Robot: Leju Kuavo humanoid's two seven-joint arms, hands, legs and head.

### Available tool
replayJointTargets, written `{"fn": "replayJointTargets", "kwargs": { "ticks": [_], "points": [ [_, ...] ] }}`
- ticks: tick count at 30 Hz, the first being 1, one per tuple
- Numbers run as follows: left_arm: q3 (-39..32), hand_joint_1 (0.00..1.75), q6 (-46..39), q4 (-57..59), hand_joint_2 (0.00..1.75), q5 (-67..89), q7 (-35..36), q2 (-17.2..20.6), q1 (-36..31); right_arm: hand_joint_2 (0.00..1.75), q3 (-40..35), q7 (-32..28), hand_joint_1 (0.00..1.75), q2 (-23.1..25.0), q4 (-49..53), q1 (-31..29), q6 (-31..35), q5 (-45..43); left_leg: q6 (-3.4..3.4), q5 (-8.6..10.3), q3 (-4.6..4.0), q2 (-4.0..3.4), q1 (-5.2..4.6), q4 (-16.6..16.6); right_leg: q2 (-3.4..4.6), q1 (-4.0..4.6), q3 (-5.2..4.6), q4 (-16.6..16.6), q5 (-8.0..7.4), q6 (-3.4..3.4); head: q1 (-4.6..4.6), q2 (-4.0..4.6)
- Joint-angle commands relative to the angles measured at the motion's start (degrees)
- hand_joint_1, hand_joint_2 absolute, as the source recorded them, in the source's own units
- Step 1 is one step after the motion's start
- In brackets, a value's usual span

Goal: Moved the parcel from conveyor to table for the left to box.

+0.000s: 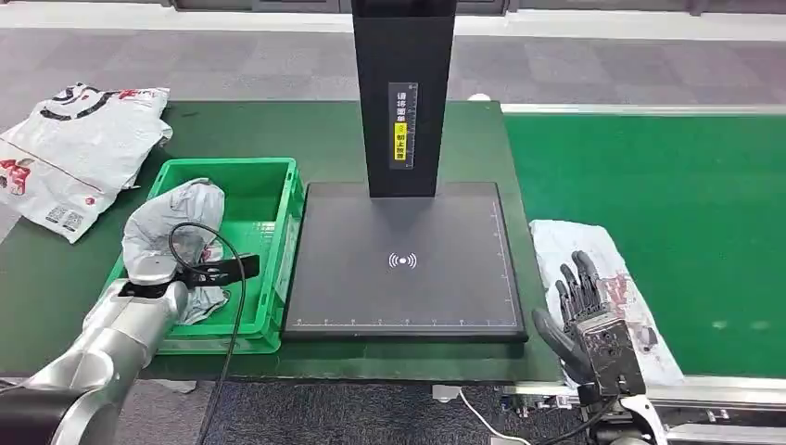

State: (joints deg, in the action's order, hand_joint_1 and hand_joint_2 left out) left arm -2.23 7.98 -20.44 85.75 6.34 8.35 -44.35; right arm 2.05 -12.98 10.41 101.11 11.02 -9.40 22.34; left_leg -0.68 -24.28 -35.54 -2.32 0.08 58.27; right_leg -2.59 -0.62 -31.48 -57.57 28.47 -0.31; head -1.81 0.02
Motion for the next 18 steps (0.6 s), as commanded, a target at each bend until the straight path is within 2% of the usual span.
{"fn": "replayJointTargets", "kwargs": {
  "ticks": [1, 6, 8, 10, 11, 12, 14, 15, 18],
  "points": [
    [-3.35, 0.00, 2.74, 3.95, 1.75, -2.80, -7.49, -2.31, -1.12, 1.75, -1.17, 0.21, 0.00, -2.77, -4.01, -1.72, 0.63, -0.64, 0.01, 0.09, 0.15, 0.15, 0.08, -0.20, 0.27, 0.05, 0.17, 0.27, -0.14, 0.01, 0.00, -0.02],
    [-3.07, 0.00, 2.31, 3.17, 1.75, -3.53, -9.04, -3.13, -2.77, 1.75, -0.90, 0.24, 0.00, -2.58, -4.07, -1.72, 0.69, -0.69, 0.02, 0.09, 0.09, 0.36, 0.07, -0.04, -0.12, 0.03, 0.11, 0.10, -0.05, 0.01, 0.00, -0.02],
    [-2.37, 0.00, 0.49, 1.89, 1.75, -4.24, -11.32, -3.70, -3.06, 1.75, -0.55, 0.88, 0.00, -2.20, -3.95, -1.59, 2.00, 0.59, 0.05, 0.19, 0.08, 0.58, 0.12, -0.15, -0.14, 0.08, 0.16, 0.26, -0.14, 0.02, 0.00, 0.00],
    [-2.81, 0.00, -0.26, -0.28, 1.75, -8.05, -17.04, -4.95, -3.80, 1.75, -0.04, 2.25, 0.00, -1.86, -3.88, -1.64, 4.37, 4.34, 0.04, 0.12, 0.07, 0.53, 0.09, -0.06, -0.24, 0.04, 0.16, 0.14, -0.06, 0.02, 0.00, 0.00],
    [-2.58, 0.00, 0.16, -0.79, 1.75, -8.34, -17.03, -5.24, -4.18, 1.75, 0.03, 2.27, 0.00, -1.80, -3.94, -1.72, 4.38, 4.39, 0.05, 0.15, 0.02, 0.57, 0.08, -0.06, -0.27, 0.04, 0.11, 0.13, -0.07, 0.02, 0.00, -0.02],
    [-2.21, 0.00, 0.69, -3.71, 1.75, -11.62, -20.66, -6.06, -3.96, 1.75, 0.50, 4.08, 0.00, -1.75, -4.72, -2.32, 6.59, 8.45, 0.05, 0.15, 0.00, 0.62, 0.11, -0.04, -0.27, 0.07, 0.12, 0.14, -0.07, 0.02, 0.00, -0.02],
    [-0.58, 0.00, 2.71, -7.92, 1.75, -15.12, -22.29, -7.10, -3.11, 1.75, 1.24, 6.29, 0.00, -1.86, -6.12, -3.47, 9.57, 14.16, 0.06, 0.26, 0.01, 0.73, 0.14, -0.21, -0.10, 0.08, 0.13, 0.34, -0.19, 0.03, 0.02, 0.00],
    [0.34, 0.00, 3.69, -10.90, 1.75, -18.46, -24.45, -7.69, -1.91, 1.75, 1.59, 8.76, 0.00, -2.22, -7.10, -4.25, 12.11, 20.02, 0.08, 0.16, -0.05, 0.64, 0.07, 0.02, -0.40, 0.03, 0.09, 0.07, -0.04, -0.01, 0.00, 0.00],
    [3.81, 0.00, 5.34, -20.29, 1.75, -27.45, -27.63, -8.27, 3.16, 1.75, 3.68, 11.89, 0.00, -3.77, -10.13, -6.22, 14.62, 26.86, 0.18, 0.27, -0.11, 1.00, 0.06, -0.03, -0.68, 0.01, 0.14, 0.23, -0.07, -0.07, 0.02, 0.00]
  ]
}}
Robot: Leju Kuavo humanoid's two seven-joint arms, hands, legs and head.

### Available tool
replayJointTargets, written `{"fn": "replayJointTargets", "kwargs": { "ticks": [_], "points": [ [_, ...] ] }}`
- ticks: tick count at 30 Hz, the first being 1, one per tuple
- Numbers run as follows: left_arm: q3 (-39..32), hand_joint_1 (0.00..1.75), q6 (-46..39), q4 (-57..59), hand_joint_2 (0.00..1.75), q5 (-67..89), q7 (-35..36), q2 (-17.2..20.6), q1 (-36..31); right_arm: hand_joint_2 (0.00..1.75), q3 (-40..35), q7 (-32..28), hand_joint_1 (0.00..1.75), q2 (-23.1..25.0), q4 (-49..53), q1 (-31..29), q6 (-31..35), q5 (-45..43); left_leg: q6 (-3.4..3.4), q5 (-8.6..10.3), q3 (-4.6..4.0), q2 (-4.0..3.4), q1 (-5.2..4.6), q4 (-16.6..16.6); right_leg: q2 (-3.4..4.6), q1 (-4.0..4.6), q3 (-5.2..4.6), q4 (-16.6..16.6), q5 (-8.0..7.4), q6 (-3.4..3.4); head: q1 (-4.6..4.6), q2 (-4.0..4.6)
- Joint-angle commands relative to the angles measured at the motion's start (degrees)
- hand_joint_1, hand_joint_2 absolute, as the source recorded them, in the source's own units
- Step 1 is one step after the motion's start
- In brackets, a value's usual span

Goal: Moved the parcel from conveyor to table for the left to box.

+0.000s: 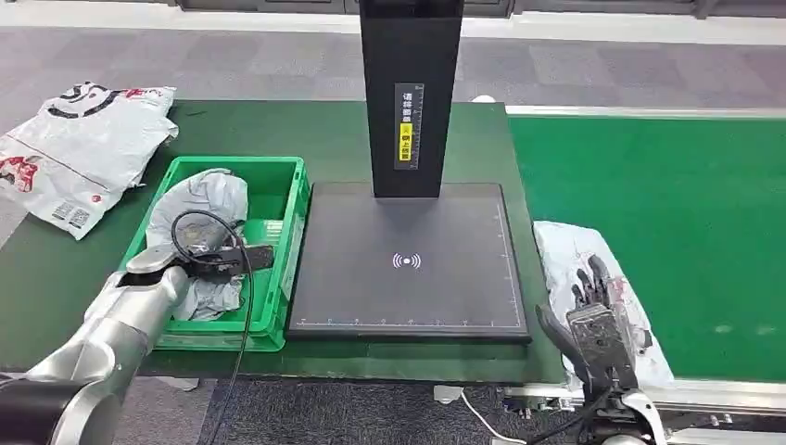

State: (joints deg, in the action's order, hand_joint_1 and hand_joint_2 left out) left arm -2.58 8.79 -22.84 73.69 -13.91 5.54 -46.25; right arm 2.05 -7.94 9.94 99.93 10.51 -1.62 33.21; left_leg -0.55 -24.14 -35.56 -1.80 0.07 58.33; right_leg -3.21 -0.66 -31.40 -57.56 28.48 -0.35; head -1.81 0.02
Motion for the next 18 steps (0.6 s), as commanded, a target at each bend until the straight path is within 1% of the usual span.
{"fn": "replayJointTargets", "kwargs": {
  "ticks": [1, 3, 5, 7, 8, 9, 10, 11, 14, 15, 17, 18],
  "points": [
    [4.74, 0.00, 4.67, -20.46, 1.75, -17.29, -7.68, -5.64, 6.73, 1.75, 4.70, 7.09, 0.00, -3.94, -9.90, -6.29, 7.24, 16.55, 0.13, 0.18, -0.08, 0.53, 0.10, -0.15, -0.06, 0.07, 0.15, 0.32, -0.12, -0.05, 0.02, 0.00],
    [5.59, 0.00, 5.26, -27.80, 1.75, -23.87, -8.83, -6.21, 11.46, 1.75, 7.15, 7.28, 0.00, -5.34, -12.35, -7.96, 7.83, 17.68, 0.18, 0.11, -0.03, 0.31, 0.03, -0.17, 0.03, 0.03, 0.20, 0.36, -0.16, -0.11, 0.02, -0.02],
    [5.14, 0.00, 5.50, -33.85, 1.75, -30.65, -10.42, -7.50, 15.91, 1.75, 9.15, 7.97, 0.00, -6.21, -14.29, -9.51, 8.92, 20.19, 0.14, 0.07, 0.03, -0.13, -0.03, -0.24, 0.65, -0.03, 0.15, 0.41, -0.32, -0.11, 0.02, 0.00],
    [6.06, 0.00, 5.28, -38.11, 1.75, -34.16, -10.04, -8.25, 19.32, 1.75, 10.51, 8.86, 0.00, -6.28, -16.21, -11.00, 9.58, 24.26, 0.18, 0.07, -0.08, 0.13, -0.20, -0.15, 0.30, -0.19, 0.07, 0.31, -0.22, -0.21, 0.00, 0.00],
    [6.54, 0.00, 5.22, -38.43, 1.75, -34.30, -10.02, -8.35, 19.94, 1.75, 10.71, 8.85, 0.00, -6.24, -16.53, -11.44, 9.58, 24.39, 0.22, 0.10, -0.10, 0.32, -0.16, -0.12, 0.10, -0.17, 0.06, 0.36, -0.20, -0.23, 0.02, -0.02],
    [7.05, 0.00, 5.21, -39.22, 1.75, -35.52, -10.10, -8.49, 20.96, 1.75, 10.83, 9.64, 0.00, -6.31, -17.56, -12.14, 10.13, 26.68, 0.30, 0.10, -0.07, 0.57, -0.17, -0.16, -0.08, -0.20, 0.20, 0.45, -0.07, -0.43, 0.00, 0.00],
    [7.69, 0.00, 5.27, -39.49, 1.75, -36.22, -10.12, -8.59, 21.68, 1.75, 10.82, 10.28, 0.00, -6.50, -18.45, -12.64, 10.27, 28.28, 0.39, 0.09, -0.13, 0.84, -0.17, -0.08, -0.49, -0.23, 0.27, 0.40, 0.06, -0.47, 0.00, -0.02],
    [7.95, 0.00, 5.24, -39.41, 1.75, -36.18, -10.12, -8.72, 21.98, 1.75, 10.89, 10.29, 0.00, -6.51, -18.67, -12.78, 10.25, 28.29, 0.45, 0.10, -0.10, 1.04, -0.22, -0.13, -0.69, -0.29, 0.39, 0.47, 0.07, -0.52, 0.00, 0.00],
    [8.12, 0.00, 5.07, -39.33, 1.75, -36.35, -10.15, -8.59, 21.96, 1.75, 10.94, 10.28, 0.00, -6.46, -19.06, -12.91, 10.31, 28.46, 0.46, 0.01, -0.11, 0.66, -0.20, -0.09, -0.20, -0.26, 0.33, 0.51, -0.05, -0.51, 0.00, 0.00],
    [8.13, 0.00, 5.02, -39.25, 1.75, -36.43, -10.16, -8.50, 21.83, 1.75, 10.95, 10.28, 0.00, -6.41, -18.99, -12.84, 10.33, 28.48, 0.44, -0.05, -0.25, 0.30, -0.26, -0.01, -0.01, -0.28, 0.10, 0.36, -0.11, -0.51, 0.00, -0.02],
    [8.12, 0.00, 5.00, -39.19, 1.75, -36.50, -10.16, -8.43, 21.70, 1.75, 10.96, 10.28, 0.00, -6.36, -18.90, -12.79, 10.34, 28.48, 0.42, -0.08, -0.16, 0.02, -0.28, -0.09, 0.48, -0.27, 0.09, 0.44, -0.24, -0.52, 0.00, 0.00],
    [8.12, 0.00, 5.00, -39.19, 1.75, -36.50, -10.16, -8.43, 21.70, 1.75, 10.96, 10.28, 0.00, -6.36, -18.90, -12.79, 10.34, 28.48, 0.44, -0.07, -0.21, -0.09, -0.34, -0.06, 0.47, -0.32, -0.03, 0.37, -0.24, -0.52, 0.00, 0.00]
  ]
}}
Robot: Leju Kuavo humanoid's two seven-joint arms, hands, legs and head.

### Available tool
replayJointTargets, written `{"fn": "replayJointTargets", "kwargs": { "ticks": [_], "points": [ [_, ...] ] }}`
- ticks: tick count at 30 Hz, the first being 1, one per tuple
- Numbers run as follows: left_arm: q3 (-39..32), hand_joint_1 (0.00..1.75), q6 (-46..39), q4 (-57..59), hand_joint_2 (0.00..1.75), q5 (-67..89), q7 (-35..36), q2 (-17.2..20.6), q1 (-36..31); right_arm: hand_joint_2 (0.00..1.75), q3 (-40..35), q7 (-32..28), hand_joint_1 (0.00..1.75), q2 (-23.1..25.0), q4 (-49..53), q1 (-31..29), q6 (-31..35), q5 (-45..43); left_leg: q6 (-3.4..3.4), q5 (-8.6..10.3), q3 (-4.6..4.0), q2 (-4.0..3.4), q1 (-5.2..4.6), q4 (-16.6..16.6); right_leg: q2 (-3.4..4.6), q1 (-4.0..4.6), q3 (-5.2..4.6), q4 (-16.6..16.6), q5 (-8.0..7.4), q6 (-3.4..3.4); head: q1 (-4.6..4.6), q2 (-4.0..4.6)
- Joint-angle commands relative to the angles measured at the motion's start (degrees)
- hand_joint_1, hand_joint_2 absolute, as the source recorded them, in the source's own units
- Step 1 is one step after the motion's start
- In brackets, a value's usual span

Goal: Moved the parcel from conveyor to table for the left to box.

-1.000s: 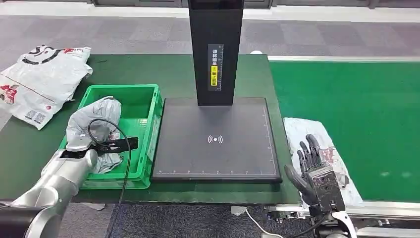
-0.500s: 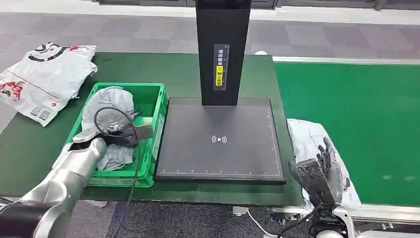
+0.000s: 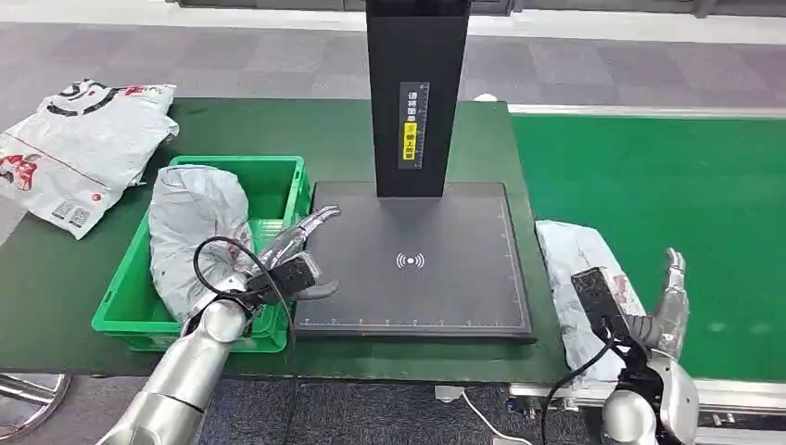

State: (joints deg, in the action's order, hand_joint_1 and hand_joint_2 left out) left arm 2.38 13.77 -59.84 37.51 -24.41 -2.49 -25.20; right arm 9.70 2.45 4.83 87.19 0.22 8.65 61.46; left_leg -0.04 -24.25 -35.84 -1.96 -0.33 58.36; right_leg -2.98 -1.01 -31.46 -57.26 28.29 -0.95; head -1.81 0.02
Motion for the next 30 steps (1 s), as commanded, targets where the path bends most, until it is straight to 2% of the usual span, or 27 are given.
{"fn": "replayJointTargets", "kwargs": {
  "ticks": [1, 2, 7, 9, 10, 13, 19, 21, 23, 27, 30],
  "points": [
    [3.36, 0.00, 0.63, -1.97, 1.75, -1.07, 0.38, -0.40, 0.69, 1.75, 3.04, 1.54, 0.00, -1.72, -6.43, -2.61, 0.87, 3.02, -0.11, 0.04, 0.11, 0.00, 0.13, -0.12, 0.39, 0.10, 0.04, 0.13, -0.09, 0.14, 0.00, -0.02],
    [3.90, 0.00, 0.67, -2.04, 1.75, -1.35, 0.37, -0.52, 1.18, 1.75, 3.03, 3.10, 0.00, -2.16, -7.13, -3.03, 1.49, 5.86, -0.09, 0.05, 0.06, 0.10, 0.10, -0.09, 0.23, 0.09, 0.00, 0.09, -0.05, 0.11, 0.00, -0.02],
    [4.47, 0.00, 0.62, -2.02, 1.75, -1.46, 0.35, -0.91, 1.88, 1.75, 3.44, 3.18, 0.00, -2.53, -7.87, -3.62, 1.38, 6.06, -0.10, 0.05, 0.17, 0.10, 0.19, -0.17, 0.37, 0.13, 0.10, 0.15, -0.06, 0.11, 0.00, -0.02],
    [4.77, 0.00, 1.70, -2.23, 1.75, -2.98, -0.13, -1.04, 2.39, 1.75, 3.12, 4.39, 0.00, -3.47, -9.34, -4.42, 0.97, 8.90, -0.09, 0.03, 0.08, 0.02, 0.15, -0.07, 0.31, 0.11, -0.02, 0.01, -0.02, 0.08, 0.00, -0.02],
    [5.56, 0.00, 2.85, -2.22, 1.75, -4.11, -0.52, -1.05, 2.90, 1.75, 2.72, 6.08, 0.00, -4.69, -10.82, -5.31, 0.97, 12.27, -0.12, 0.05, 0.21, 0.10, 0.23, -0.19, 0.51, 0.17, 0.13, 0.19, -0.08, 0.13, 0.00, -0.02],
    [7.66, 0.00, 2.26, -1.19, 1.75, -4.21, -0.54, -1.74, 3.68, 1.75, 2.27, 7.10, 0.00, -7.40, -16.23, -8.49, 0.10, 14.60, -0.11, 0.10, 0.23, 0.07, 0.21, -0.23, 0.52, 0.15, 0.15, 0.24, -0.14, 0.10, 0.00, 0.00],
    [7.64, 0.00, 1.54, -2.57, 1.75, -6.14, -0.23, -2.58, 4.66, 1.75, 2.05, 8.22, 0.00, -8.66, -24.64, -11.64, -0.11, 16.54, -0.12, 0.10, 0.21, 0.07, 0.21, -0.23, 0.53, 0.14, 0.15, 0.28, -0.17, 0.09, 0.00, 0.00],
    [9.95, 0.00, 5.29, -4.43, 1.75, -6.75, -1.49, -2.03, 5.61, 1.75, 1.43, 11.19, 0.00, -9.98, -29.55, -12.59, -2.32, 19.64, -0.11, 0.04, 0.14, 0.01, 0.18, -0.11, 0.38, 0.12, 0.07, 0.13, -0.10, 0.07, 0.00, -0.02],
    [11.66, 0.00, 8.09, -7.20, 1.75, -9.07, -3.48, -2.28, 7.45, 1.75, 1.24, 13.31, 0.00, -11.50, -35.86, -14.56, -0.46, 22.26, -0.11, 0.02, 0.14, -0.04, 0.15, -0.09, 0.33, 0.11, 0.06, 0.09, -0.09, 0.07, 0.00, -0.02],
    [15.67, 0.00, 15.57, -13.87, 1.75, -15.77, -6.83, -3.22, 12.25, 1.75, 1.58, 12.99, 0.00, -14.09, -48.42, -20.80, 0.41, 24.35, -0.10, -0.01, 0.18, -0.04, 0.15, -0.11, 0.46, 0.10, 0.09, 0.14, -0.11, 0.07, 0.00, -0.02],
    [18.55, 0.00, 17.43, -18.41, 1.75, -18.54, -7.79, -3.52, 16.90, 1.75, 0.89, 12.35, 0.00, -15.21, -56.99, -25.15, 2.84, 25.83, -0.09, -0.04, 0.19, -0.15, 0.12, -0.09, 0.55, 0.07, 0.07, 0.09, -0.10, 0.06, 0.00, 0.00]
  ]
}}
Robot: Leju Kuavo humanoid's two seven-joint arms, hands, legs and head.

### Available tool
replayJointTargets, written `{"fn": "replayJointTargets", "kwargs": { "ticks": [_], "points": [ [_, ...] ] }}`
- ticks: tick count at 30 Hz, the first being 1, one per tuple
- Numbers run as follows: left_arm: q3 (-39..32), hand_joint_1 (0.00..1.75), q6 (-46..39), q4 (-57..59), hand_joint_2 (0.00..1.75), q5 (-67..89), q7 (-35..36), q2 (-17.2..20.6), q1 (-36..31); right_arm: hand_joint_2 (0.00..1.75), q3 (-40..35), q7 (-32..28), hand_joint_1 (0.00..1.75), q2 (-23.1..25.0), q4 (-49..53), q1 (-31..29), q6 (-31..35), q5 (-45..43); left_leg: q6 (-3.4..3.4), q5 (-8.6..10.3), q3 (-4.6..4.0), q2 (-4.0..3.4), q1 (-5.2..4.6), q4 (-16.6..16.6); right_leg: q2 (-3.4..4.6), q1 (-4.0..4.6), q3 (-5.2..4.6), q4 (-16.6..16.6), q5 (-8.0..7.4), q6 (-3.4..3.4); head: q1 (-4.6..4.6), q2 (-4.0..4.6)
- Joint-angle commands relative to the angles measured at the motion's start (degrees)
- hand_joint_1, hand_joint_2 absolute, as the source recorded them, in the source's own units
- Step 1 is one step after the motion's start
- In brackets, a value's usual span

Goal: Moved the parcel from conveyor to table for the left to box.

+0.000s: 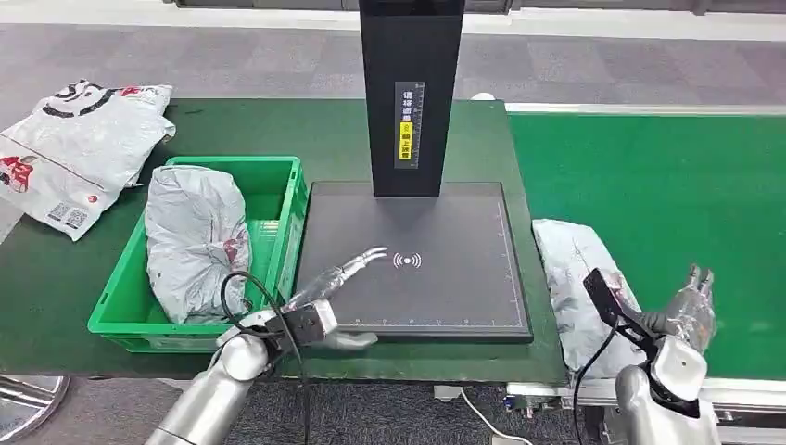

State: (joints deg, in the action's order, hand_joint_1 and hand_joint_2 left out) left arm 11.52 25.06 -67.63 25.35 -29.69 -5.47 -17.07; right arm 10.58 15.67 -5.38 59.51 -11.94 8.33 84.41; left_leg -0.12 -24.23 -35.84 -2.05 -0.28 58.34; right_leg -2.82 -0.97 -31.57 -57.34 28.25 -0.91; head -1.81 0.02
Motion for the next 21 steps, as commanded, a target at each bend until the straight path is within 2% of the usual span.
{"fn": "replayJointTargets", "kwargs": {
  "ticks": [1, 13, 14, 18, 21],
  "points": [
    [9.88, 0.00, 6.23, -11.53, 1.75, -6.44, -2.58, -0.65, 9.47, 1.75, 0.03, -1.06, 0.00, -5.04, -30.00, -13.54, 3.02, 2.85, 0.01, -0.07, 0.24, -0.08, 0.07, -0.11, 0.48, 0.04, 0.24, 0.24, -0.08, 0.02, 0.00, 0.00],
    [10.82, 0.00, 6.82, -13.72, 1.75, -6.91, -3.06, -0.47, 10.55, 1.75, -0.34, -0.67, 0.00, -5.30, -31.41, -14.43, 3.01, 3.16, 0.01, -0.08, 0.16, -0.08, 0.04, -0.06, 0.37, 0.02, 0.14, 0.14, -0.05, 0.03, 0.00, -0.02],
    [9.86, 0.00, 4.13, -20.01, 1.75, -7.90, -4.33, 0.26, 11.57, 1.75, 1.76, -4.67, 0.00, -4.26, -35.39, -13.51, 2.18, -0.59, -0.01, -0.06, 0.09, 0.07, 0.05, -0.04, 0.27, 0.04, 0.09, 0.12, -0.03, 0.06, 0.00, 0.00],
    [5.41, 0.00, 0.10, -24.58, 1.75, -7.70, -4.87, 1.35, 12.33, 1.75, 3.21, -5.57, 0.00, -2.73, -36.07, -11.45, 2.82, -1.49, -0.04, -0.06, 0.13, 0.09, 0.11, -0.05, 0.19, 0.09, 0.13, 0.10, 0.00, 0.08, 0.02, 0.00],
    [5.18, 0.00, 0.11, -24.83, 1.75, -7.70, -4.87, 1.51, 12.31, 1.75, 3.22, -5.56, 0.00, -2.65, -36.06, -11.30, 2.99, -1.48, -0.06, -0.05, 0.18, 0.05, 0.13, -0.11, 0.30, 0.10, 0.17, 0.14, -0.02, 0.12, 0.00, -0.02]
  ]
}}
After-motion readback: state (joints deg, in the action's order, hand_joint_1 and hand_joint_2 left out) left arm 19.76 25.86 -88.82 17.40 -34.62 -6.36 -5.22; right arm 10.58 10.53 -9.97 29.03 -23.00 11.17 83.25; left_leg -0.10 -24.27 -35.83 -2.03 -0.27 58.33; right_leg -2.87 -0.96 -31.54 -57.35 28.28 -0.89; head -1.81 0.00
